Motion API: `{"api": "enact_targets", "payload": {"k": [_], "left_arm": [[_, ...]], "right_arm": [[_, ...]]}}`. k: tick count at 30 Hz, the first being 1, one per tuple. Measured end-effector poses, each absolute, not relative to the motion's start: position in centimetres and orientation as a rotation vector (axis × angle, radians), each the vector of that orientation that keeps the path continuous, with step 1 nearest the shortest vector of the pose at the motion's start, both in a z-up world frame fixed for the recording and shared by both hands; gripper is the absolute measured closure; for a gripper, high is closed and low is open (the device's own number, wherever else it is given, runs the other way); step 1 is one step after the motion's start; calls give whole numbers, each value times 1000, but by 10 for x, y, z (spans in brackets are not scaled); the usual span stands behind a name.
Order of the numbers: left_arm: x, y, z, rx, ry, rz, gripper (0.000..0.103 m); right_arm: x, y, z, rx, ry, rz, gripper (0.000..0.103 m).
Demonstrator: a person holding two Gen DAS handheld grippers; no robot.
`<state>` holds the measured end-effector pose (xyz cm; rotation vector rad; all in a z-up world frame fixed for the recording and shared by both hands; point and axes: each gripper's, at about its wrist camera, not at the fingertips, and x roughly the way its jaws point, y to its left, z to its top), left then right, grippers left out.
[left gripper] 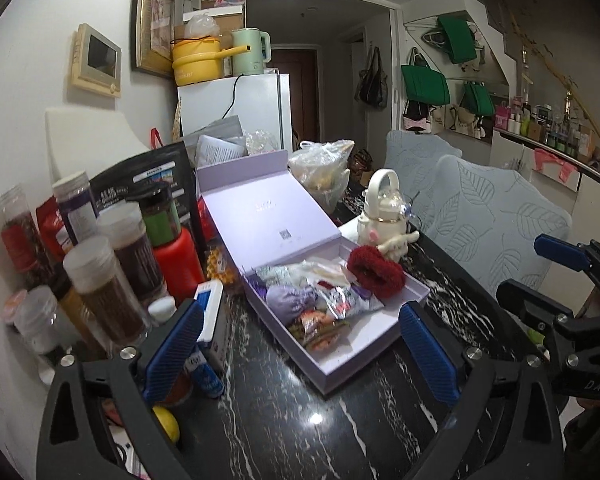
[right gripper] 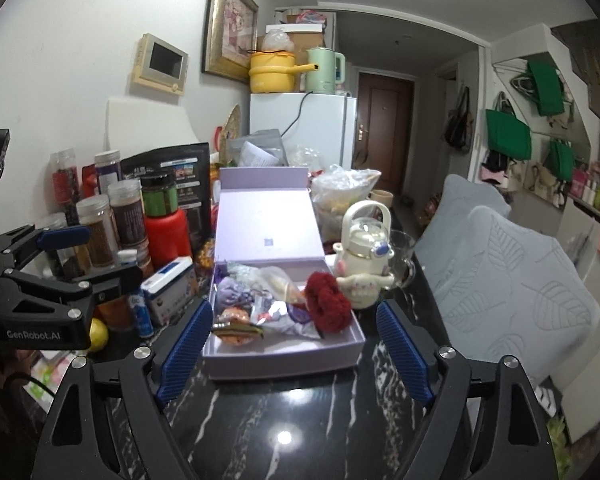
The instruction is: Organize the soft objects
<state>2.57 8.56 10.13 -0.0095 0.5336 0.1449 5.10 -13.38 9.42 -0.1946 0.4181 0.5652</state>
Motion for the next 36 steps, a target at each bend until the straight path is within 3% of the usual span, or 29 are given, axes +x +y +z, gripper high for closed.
{"api": "enact_targets", "payload": {"k": [36], "left_arm": [[-2,83,8,-126,638,141,3]], "right_arm": [[37,-143,5,-158,578,539,18]]}}
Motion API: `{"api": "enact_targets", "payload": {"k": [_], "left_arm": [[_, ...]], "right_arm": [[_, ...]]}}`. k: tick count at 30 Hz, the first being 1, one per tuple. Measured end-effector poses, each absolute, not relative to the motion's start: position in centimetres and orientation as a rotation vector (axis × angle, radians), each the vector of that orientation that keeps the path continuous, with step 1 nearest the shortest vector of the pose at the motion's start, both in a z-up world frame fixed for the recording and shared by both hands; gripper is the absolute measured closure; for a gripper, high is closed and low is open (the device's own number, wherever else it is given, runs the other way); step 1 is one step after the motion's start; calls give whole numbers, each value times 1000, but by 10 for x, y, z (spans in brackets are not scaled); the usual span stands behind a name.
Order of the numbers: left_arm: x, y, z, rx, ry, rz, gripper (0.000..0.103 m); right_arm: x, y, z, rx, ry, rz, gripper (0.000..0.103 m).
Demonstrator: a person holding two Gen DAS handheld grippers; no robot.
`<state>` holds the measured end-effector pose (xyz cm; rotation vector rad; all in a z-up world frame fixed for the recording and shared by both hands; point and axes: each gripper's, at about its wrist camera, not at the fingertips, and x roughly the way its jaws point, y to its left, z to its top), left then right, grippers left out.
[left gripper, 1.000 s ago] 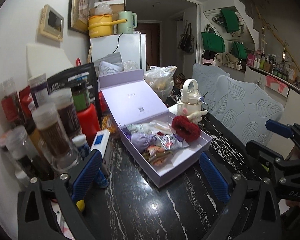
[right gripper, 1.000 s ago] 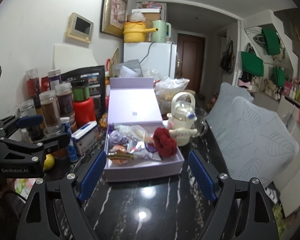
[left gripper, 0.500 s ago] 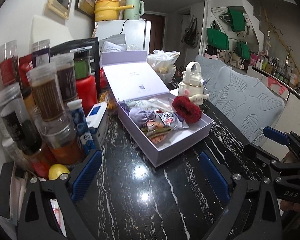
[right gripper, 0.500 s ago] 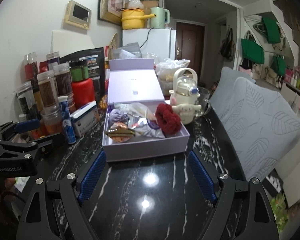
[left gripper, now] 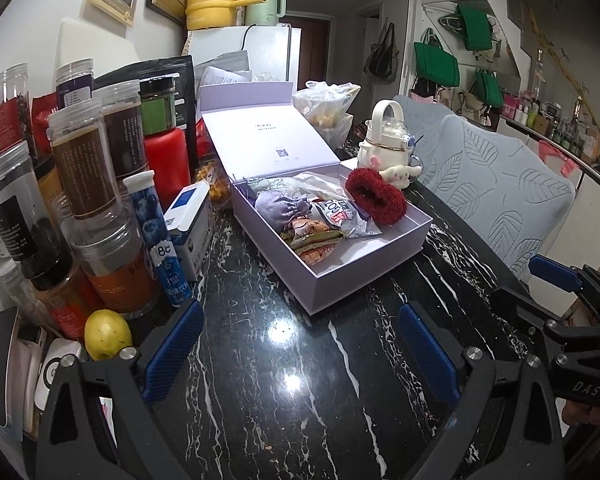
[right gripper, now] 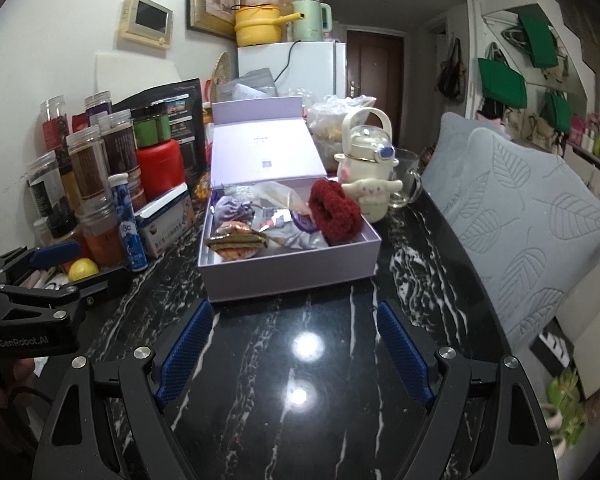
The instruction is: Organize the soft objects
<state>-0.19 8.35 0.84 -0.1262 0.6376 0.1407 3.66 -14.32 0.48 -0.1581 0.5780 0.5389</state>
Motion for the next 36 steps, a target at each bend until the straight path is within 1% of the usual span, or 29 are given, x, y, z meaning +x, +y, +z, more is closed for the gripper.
{"api": "enact_targets", "payload": {"k": [36], "left_arm": [[10,73,-5,-109,681,125,3]], "right_arm": [[44,-151,-9,-163,607,527,18]]}}
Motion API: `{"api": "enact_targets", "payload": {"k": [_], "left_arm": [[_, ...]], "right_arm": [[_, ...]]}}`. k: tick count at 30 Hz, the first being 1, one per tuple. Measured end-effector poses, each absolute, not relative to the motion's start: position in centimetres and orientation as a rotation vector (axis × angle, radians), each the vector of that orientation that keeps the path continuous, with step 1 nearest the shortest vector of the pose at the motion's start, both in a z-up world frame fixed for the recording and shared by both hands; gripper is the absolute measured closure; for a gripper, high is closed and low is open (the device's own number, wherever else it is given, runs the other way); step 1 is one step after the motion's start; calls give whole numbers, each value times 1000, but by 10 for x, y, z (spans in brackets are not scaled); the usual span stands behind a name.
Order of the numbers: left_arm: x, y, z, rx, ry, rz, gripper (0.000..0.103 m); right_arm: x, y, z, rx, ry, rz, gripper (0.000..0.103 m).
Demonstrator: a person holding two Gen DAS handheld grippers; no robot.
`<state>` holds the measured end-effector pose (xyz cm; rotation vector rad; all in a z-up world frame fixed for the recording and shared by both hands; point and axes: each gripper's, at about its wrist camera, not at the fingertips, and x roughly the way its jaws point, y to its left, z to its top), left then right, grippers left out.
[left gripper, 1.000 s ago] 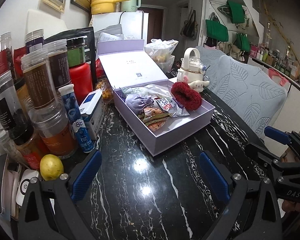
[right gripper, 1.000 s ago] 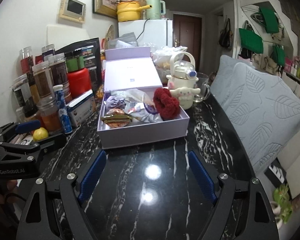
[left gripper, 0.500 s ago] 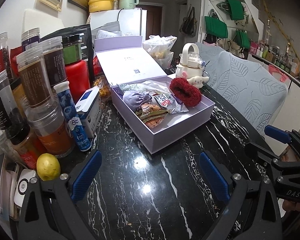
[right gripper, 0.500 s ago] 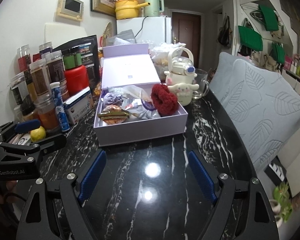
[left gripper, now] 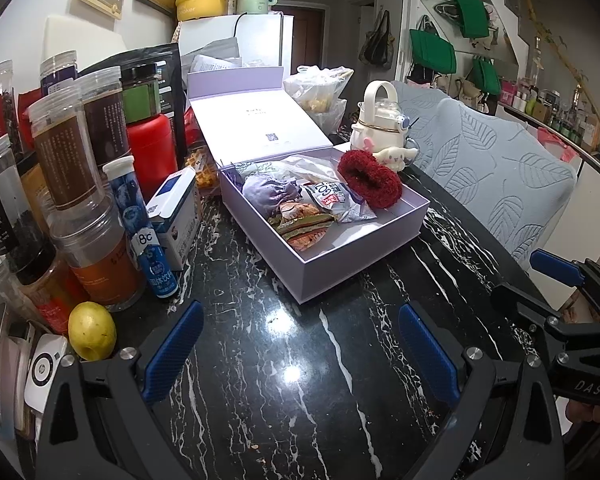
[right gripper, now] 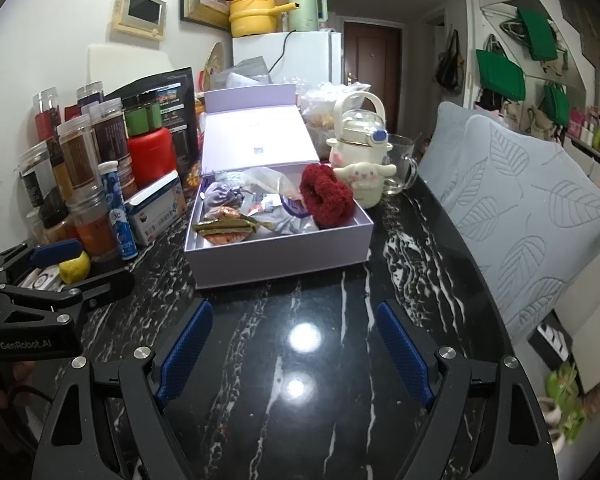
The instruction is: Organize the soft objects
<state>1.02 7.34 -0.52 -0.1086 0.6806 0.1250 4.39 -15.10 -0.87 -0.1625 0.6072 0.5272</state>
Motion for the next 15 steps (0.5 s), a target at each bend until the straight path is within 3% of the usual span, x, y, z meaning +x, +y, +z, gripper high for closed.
{"api": "enact_targets", "payload": {"k": [15], "left_arm": [[9,71,-5,-104,684,127,3]], "right_arm": [[44,-153,-12,-164,615,524,18]]}}
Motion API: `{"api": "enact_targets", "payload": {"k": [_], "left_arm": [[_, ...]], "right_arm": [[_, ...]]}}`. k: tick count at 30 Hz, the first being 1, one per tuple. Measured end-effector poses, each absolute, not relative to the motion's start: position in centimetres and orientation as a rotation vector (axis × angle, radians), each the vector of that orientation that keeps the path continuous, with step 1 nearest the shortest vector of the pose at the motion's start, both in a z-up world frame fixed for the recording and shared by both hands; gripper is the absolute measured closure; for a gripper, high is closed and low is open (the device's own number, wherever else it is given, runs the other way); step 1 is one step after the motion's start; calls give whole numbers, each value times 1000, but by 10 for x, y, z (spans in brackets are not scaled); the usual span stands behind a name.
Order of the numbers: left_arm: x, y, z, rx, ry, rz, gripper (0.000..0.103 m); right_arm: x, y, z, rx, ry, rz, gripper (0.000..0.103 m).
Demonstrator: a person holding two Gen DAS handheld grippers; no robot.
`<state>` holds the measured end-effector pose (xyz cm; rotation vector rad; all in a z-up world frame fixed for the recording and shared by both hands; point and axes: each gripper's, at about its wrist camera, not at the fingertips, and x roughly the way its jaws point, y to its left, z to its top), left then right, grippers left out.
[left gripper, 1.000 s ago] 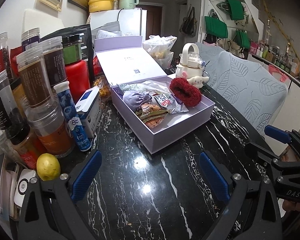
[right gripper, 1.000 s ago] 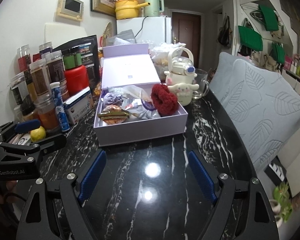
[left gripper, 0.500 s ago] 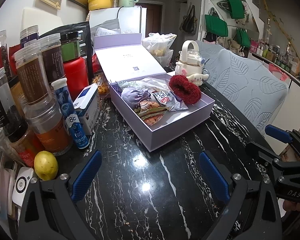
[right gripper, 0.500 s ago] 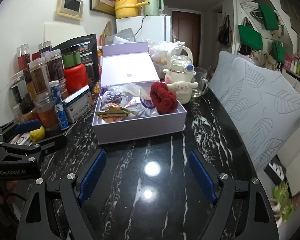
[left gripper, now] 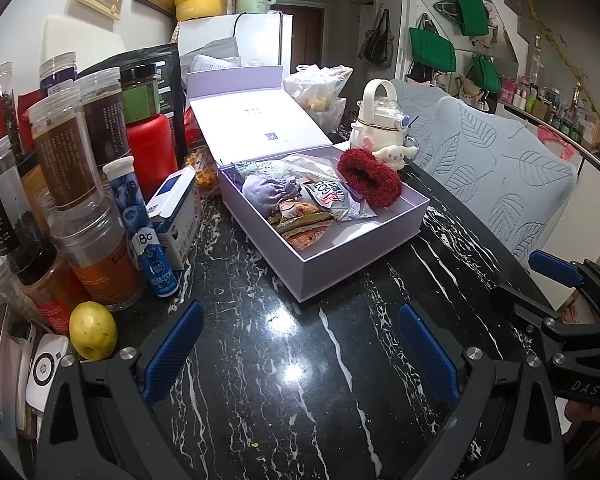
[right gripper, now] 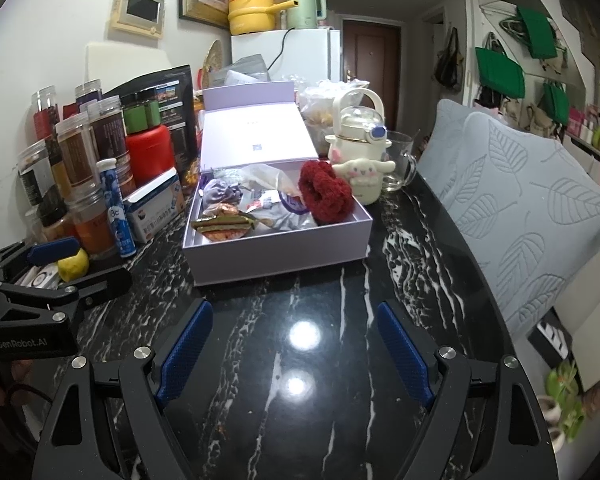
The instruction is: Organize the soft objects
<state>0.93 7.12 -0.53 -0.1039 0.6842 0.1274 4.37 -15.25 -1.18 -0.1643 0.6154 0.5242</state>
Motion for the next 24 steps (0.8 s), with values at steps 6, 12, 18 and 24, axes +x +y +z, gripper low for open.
{"api": "enact_targets", "payload": {"k": [6,12,18,24], "left_arm": [[11,69,-8,-82,693,158,3],[16,72,-12,-99,728,161,3],[16,71,-15,-71,727,196,3],[18,72,-18,-64,736,208,3]], "right_arm": [[43,-151,-14,-172,617,522,18],[45,-151,-17,-176,629,510,18],[47,-152,-21,-178,640,506,18],[50,-148,-26,-175,659,511,18]]}}
